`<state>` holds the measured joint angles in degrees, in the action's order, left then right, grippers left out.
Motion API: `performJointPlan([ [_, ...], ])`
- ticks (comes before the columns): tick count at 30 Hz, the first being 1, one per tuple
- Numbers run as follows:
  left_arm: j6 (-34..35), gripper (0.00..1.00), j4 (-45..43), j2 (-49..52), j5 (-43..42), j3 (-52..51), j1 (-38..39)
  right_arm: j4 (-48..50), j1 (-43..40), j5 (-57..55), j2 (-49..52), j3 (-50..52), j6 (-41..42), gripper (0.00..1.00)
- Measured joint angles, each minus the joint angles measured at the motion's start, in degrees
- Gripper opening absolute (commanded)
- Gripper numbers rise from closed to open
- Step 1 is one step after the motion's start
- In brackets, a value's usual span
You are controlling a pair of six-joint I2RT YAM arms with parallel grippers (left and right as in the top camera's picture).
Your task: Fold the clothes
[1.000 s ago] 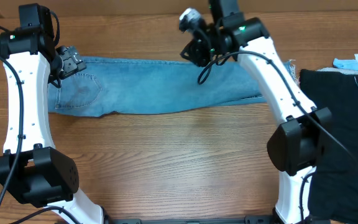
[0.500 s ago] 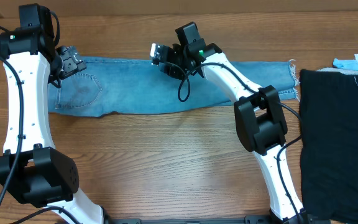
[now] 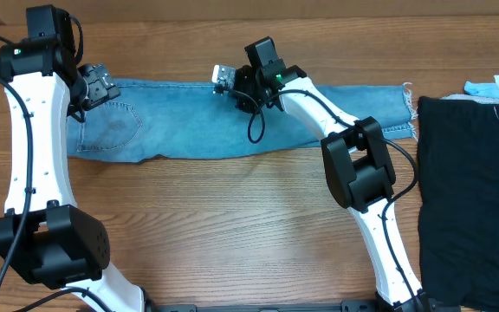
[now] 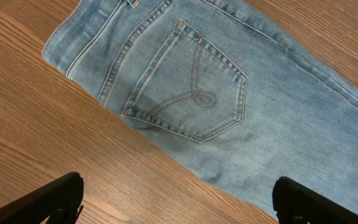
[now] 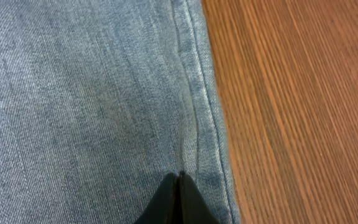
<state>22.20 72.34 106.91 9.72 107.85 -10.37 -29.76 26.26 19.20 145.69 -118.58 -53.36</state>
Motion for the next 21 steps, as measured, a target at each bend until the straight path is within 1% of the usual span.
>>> performJointPlan([
  [3,0.0,1.0,0.0,0.0,0.0,0.0,0.0,0.39,-0.02,-0.17,-0.02,-3.04,1.7,0.04],
  [7,0.0,1.0,0.0,0.0,0.0,0.0,0.0,1.77,-0.02,-0.63,-0.17,-3.37,2.14,0.04],
  [9,0.0,1.0,0.0,0.0,0.0,0.0,0.0,5.05,-0.02,-0.87,0.37,-3.37,2.4,0.04],
  [10,0.0,1.0,0.02,0.0,0.0,0.0,0.0,7.39,-0.02,-1.27,1.2,-3.5,3.37,0.16],
  [11,0.0,1.0,0.02,0.0,0.0,0.0,0.0,9.68,-0.02,-1.62,2.45,-3.67,5.42,0.36],
  [12,0.0,1.0,0.0,0.0,0.0,0.0,0.0,11.26,-0.02,-1.99,3.58,-3.67,8.02,0.63],
  [13,0.0,1.0,0.0,0.0,0.0,0.0,0.0,12.15,-0.02,-2.51,4.28,-3.67,9.94,0.7],
  [14,0.0,1.0,0.0,0.0,0.0,0.0,0.0,14.12,-0.04,-3.5,4.74,-3.67,13.44,0.74],
  [16,0.0,1.0,0.0,0.0,0.0,0.0,0.0,15.58,-0.13,-6.95,4.46,-4.02,19.82,0.75],
  [17,0.0,1.0,-0.02,0.0,0.0,0.0,0.0,14.43,-0.35,-10.16,3.28,-4.15,24.5,0.75],
  [18,0.0,1.0,0.02,0.0,0.0,0.0,0.0,10.95,-0.7,-12.7,1.6,-4.17,28.0,0.75],
  [21,0.0,1.0,-0.11,0.02,0.0,-0.04,0.0,-4.83,-3.91,-18.45,-7.76,-4.87,39.45,0.71],
])
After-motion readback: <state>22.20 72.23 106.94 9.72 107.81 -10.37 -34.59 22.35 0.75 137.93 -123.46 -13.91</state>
